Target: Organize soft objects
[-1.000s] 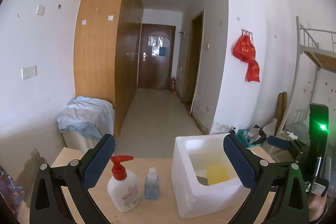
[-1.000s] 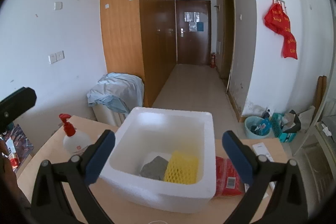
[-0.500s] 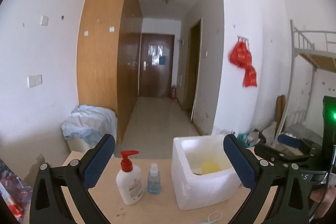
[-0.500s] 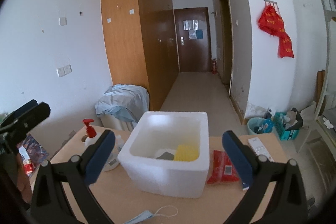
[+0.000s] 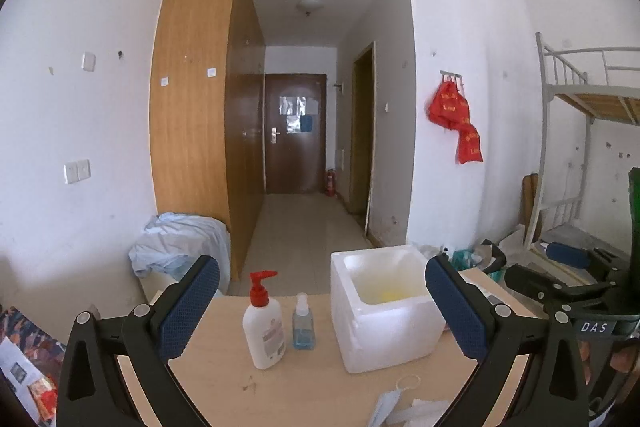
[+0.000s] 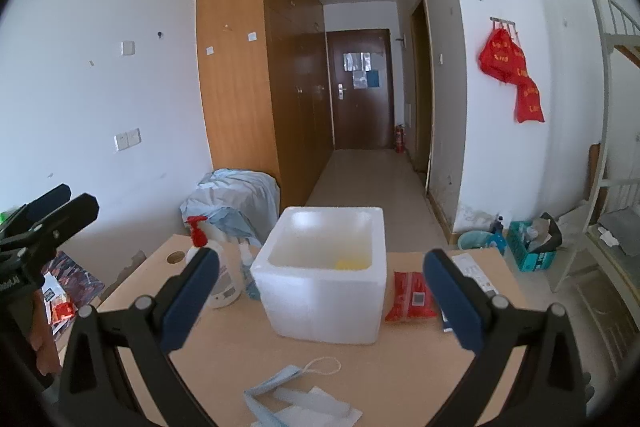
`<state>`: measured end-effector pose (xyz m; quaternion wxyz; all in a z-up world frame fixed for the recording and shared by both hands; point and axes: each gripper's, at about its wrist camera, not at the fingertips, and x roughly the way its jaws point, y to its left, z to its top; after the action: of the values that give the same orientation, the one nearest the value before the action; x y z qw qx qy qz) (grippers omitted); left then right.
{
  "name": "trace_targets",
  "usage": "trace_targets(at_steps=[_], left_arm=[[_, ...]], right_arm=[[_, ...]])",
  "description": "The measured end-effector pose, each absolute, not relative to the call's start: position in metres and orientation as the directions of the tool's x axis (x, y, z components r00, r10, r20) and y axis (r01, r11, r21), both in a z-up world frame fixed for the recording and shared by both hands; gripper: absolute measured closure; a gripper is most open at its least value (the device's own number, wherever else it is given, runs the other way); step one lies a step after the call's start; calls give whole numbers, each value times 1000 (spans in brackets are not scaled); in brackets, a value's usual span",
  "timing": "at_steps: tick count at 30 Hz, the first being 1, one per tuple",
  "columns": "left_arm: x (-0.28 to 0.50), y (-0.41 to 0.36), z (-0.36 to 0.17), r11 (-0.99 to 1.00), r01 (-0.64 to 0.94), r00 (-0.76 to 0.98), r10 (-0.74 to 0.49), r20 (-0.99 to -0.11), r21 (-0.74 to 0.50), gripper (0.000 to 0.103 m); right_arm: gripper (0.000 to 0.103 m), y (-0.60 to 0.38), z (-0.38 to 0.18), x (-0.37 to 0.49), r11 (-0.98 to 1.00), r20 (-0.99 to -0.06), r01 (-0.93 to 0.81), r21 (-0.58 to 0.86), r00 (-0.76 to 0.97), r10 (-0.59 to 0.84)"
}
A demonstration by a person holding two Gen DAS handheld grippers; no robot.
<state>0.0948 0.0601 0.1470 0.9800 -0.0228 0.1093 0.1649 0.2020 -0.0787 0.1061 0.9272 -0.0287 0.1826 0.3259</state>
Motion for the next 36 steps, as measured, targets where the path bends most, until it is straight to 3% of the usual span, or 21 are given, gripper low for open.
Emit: trace_targets(at_steps=[19,30,36], left_arm=[[20,25,100,954,-301,945,296,-138,-13,0],[23,22,52,973,-227,958,216,-190,-37,0],[27,29,30,975,-215,954,198,-226,-55,0]], right_arm=[[0,-117,63,138,794,-311,-606,51,746,589],[0,-129,28,128,791,-325,-598,128,729,603],[0,-126,11,122,805,-345,-586,93,739,578]])
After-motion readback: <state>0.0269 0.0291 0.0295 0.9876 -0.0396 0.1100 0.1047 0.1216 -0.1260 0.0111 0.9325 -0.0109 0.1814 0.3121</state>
